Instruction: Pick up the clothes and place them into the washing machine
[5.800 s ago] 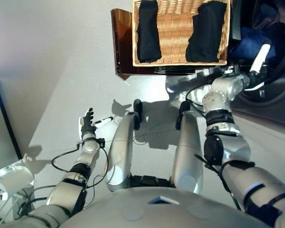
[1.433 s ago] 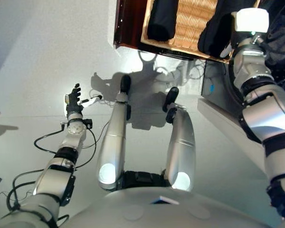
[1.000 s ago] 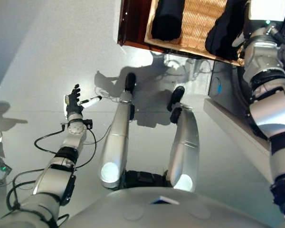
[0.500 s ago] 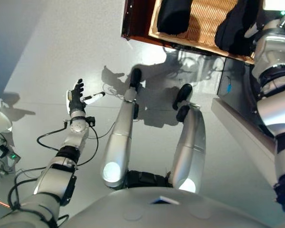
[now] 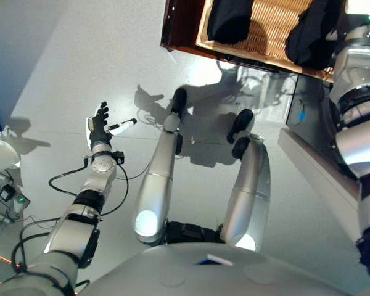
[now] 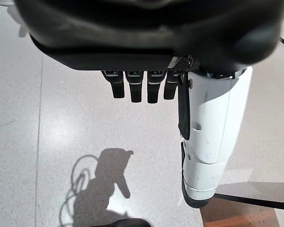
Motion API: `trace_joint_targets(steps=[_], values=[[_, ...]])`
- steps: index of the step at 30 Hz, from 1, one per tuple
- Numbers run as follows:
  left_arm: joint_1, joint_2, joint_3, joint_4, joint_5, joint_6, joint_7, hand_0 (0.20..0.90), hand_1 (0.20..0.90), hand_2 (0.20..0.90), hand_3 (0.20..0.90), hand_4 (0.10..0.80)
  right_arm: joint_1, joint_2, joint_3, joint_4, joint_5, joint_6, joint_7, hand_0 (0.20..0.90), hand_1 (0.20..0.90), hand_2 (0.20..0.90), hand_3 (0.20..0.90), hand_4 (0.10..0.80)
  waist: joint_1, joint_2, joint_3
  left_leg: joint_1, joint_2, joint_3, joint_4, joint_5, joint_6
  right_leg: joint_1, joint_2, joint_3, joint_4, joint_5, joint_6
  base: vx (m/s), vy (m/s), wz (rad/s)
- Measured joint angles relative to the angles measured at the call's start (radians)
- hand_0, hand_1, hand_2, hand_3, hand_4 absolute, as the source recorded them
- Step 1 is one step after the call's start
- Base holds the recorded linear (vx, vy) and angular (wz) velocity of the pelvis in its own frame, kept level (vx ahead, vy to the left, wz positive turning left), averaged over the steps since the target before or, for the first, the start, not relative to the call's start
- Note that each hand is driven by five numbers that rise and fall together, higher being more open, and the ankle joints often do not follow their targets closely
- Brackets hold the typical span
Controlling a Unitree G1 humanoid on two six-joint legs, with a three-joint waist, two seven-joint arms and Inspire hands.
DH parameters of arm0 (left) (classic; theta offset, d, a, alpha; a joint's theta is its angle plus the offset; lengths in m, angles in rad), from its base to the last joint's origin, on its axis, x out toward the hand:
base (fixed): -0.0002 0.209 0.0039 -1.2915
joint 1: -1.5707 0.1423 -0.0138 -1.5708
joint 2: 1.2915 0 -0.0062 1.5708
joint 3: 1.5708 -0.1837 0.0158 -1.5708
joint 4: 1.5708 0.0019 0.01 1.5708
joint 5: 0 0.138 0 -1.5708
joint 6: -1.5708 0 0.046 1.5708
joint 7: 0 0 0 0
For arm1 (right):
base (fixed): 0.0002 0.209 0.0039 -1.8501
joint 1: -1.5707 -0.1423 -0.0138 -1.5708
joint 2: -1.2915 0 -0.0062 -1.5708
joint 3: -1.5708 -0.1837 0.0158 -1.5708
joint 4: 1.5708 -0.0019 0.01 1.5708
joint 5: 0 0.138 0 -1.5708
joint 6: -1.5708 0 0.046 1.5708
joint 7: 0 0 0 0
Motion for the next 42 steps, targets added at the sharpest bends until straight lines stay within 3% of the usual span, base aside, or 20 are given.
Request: trace_joint_targets(steps=[5, 8, 12, 13, 14, 25, 29, 34, 35, 36, 38, 42], values=[[-0.008, -0.001, 0.000, 0.006, 0.005, 0.000, 0.001, 0.900, 0.900, 0.900, 0.900, 0.800, 0.014, 0.014, -0.001, 0.009, 0.002, 0.000, 0.001, 0.200, 0.200, 0.200, 0.200, 0.300, 0.000, 0.000, 0.000, 0.010, 0.000, -0.001, 0.014, -0.002, 0.003, 0.022, -0.001, -0.007, -0.002, 0.000, 0.001, 0.000, 0.000, 0.00], [-0.098, -0.032, -0.007, 0.114, 0.007, 0.030, 0.036, 0.900, 0.900, 0.900, 0.900, 0.800, 0.024, 0.055, -0.035, 0.007, 0.024, 0.012, -0.004, 0.200, 0.200, 0.200, 0.200, 0.300, -0.007, 0.001, -0.003, 0.024, 0.001, -0.001, 0.017, -0.008, 0.009, 0.039, -0.001, -0.007, -0.008, 0.002, 0.009, 0.008, 0.003, -0.01], [-0.120, -0.033, -0.025, 0.103, 0.017, 0.018, 0.035, 0.900, 0.900, 0.900, 0.900, 0.800, 0.026, 0.074, -0.059, 0.014, 0.065, 0.017, -0.003, 0.200, 0.200, 0.200, 0.200, 0.300, -0.011, 0.001, -0.003, 0.042, 0.003, -0.002, 0.007, -0.004, 0.012, 0.063, 0.002, -0.008, -0.027, 0.012, 0.018, -0.022, 0.036, -0.04], [-0.113, -0.035, -0.035, 0.105, 0.020, 0.020, 0.036, 0.900, 0.900, 0.900, 0.900, 0.800, 0.035, 0.086, -0.111, 0.014, 0.114, 0.016, -0.005, 0.200, 0.200, 0.200, 0.200, 0.300, -0.011, 0.001, -0.003, 0.075, 0.002, -0.002, -0.011, 0.010, 0.014, 0.097, 0.004, -0.008, -0.048, 0.031, 0.012, -0.067, 0.065, -0.08], [-0.107, -0.035, -0.037, 0.103, 0.020, 0.020, 0.036, 0.900, 0.900, 0.900, 0.900, 0.800, 0.035, 0.091, -0.119, 0.018, 0.129, 0.018, -0.007, 0.200, 0.200, 0.200, 0.200, 0.300, -0.014, 0.001, -0.005, 0.089, 0.003, 0.000, -0.019, 0.000, 0.016, 0.110, 0.005, -0.010, -0.059, 0.024, 0.025, 0.023, 0.048, -0.08], [-0.159, -0.018, -0.019, 0.159, 0.019, 0.042, 0.042, 0.900, 0.900, 0.900, 0.900, 0.800, 0.058, 0.140, -0.277, -0.119, 0.470, -0.063, -0.051, 0.200, 0.200, 0.200, 0.200, 0.300, -0.085, -0.021, -0.009, 0.189, 0.001, 0.032, -0.009, -0.019, 0.052, 0.244, 0.011, 0.013, -0.155, 0.073, 0.053, 0.023, 0.042, -0.11], [-0.198, -0.008, -0.018, 0.189, 0.019, 0.056, 0.042, 0.900, 0.900, 0.900, 0.900, 0.800, 0.155, 0.211, -0.433, -0.262, 0.638, -0.127, -0.071, 0.200, 0.200, 0.200, 0.200, 0.300, -0.123, -0.045, -0.019, 0.241, 0.002, 0.060, -0.024, -0.030, 0.065, 0.301, 0.016, 0.036, -0.214, 0.094, 0.070, 0.018, 0.047, -0.20], [-0.249, 0.045, 0.018, 0.150, 0.027, 0.106, 0.052, 0.900, 0.900, 0.900, 0.900, 0.800, 0.302, 0.297, -0.523, -0.355, 0.876, -0.185, -0.073, 0.200, 0.200, 0.200, 0.200, 0.300, -0.153, -0.066, -0.031, 0.272, -0.001, 0.097, -0.024, -0.047, 0.088, 0.336, 0.015, 0.066, -0.257, 0.120, 0.089, -0.013, 0.006, -0.19], [-0.146, 0.073, 0.006, -0.008, 0.026, 0.119, 0.051, 0.900, 0.900, 0.900, 0.900, 0.800, 0.341, 0.307, -0.546, -0.400, 0.901, -0.202, -0.069, 0.200, 0.200, 0.200, 0.200, 0.300, -0.158, -0.074, -0.027, 0.262, -0.001, 0.086, -0.023, -0.049, 0.086, 0.327, 0.012, 0.065, -0.256, 0.123, 0.094, -0.051, 0.009, -0.09], [-0.062, 0.048, 0.101, -0.012, 0.110, -0.059, 0.032, 0.900, 0.900, 0.900, 0.900, 0.800, 0.460, 0.322, -0.619, -0.508, 0.974, -0.271, -0.067, 0.200, 0.200, 0.200, 0.200, 0.300, -0.146, -0.062, -0.023, 0.284, -0.004, 0.085, -0.009, -0.058, 0.088, 0.357, 0.018, 0.066, -0.258, 0.120, 0.091, -0.027, 0.016, -0.11], [0.042, 0.038, 0.119, -0.017, 0.057, 0.025, 0.037, 0.900, 0.900, 0.900, 0.900, 0.800, 0.528, 0.374, -0.676, -0.515, 1.091, -0.288, -0.069, 0.200, 0.200, 0.200, 0.200, 0.300, -0.143, -0.050, -0.029, 0.320, -0.006, 0.089, -0.014, -0.073, 0.088, 0.380, 0.015, 0.071, -0.254, 0.104, 0.090, -0.043, 0.025, -0.10], [0.160, 0.028, 0.120, 0.017, 0.056, 0.053, 0.016, 0.900, 0.900, 0.900, 0.900, 0.800, 0.613, 0.407, -0.729, -0.556, 1.280, -0.377, -0.029, 0.200, 0.200, 0.200, 0.200, 0.300, -0.122, -0.031, -0.026, 0.309, -0.008, 0.092, 0.013, -0.100, 0.077, 0.360, 0.009, 0.075, -0.205, 0.059, 0.084, 0.038, 0.019, 0.04]])
